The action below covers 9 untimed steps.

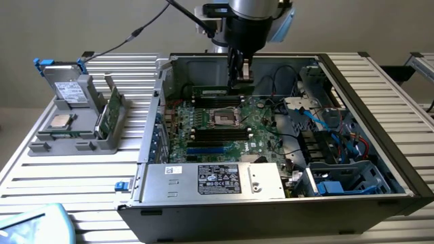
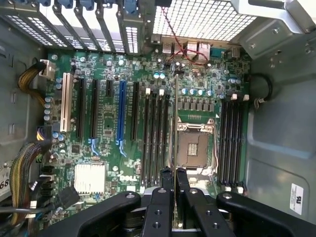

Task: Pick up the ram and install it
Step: 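Insert the ram into the slot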

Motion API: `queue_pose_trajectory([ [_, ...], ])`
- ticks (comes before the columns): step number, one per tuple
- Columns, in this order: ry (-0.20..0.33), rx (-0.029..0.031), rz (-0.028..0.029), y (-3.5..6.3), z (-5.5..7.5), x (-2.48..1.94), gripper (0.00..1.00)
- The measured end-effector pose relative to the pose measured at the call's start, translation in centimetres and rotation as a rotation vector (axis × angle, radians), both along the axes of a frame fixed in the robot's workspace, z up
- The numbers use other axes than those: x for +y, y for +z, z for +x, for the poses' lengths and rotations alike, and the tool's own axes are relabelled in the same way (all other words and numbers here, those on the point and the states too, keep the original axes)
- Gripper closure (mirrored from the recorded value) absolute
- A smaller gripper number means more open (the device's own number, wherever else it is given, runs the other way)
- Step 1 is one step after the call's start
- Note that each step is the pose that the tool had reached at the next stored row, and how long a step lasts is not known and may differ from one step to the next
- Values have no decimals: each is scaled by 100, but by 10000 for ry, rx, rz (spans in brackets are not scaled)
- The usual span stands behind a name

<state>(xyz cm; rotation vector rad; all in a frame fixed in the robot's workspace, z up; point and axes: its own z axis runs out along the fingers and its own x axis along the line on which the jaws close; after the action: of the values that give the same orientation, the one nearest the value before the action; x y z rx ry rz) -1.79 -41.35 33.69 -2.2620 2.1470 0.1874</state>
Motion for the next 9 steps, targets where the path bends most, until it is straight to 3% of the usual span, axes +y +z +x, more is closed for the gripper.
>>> queue_pose_trajectory([
  [6,0,-1,3,-111,1,-144,85],
  [9,-71,0,7,-165,8,-164,85],
])
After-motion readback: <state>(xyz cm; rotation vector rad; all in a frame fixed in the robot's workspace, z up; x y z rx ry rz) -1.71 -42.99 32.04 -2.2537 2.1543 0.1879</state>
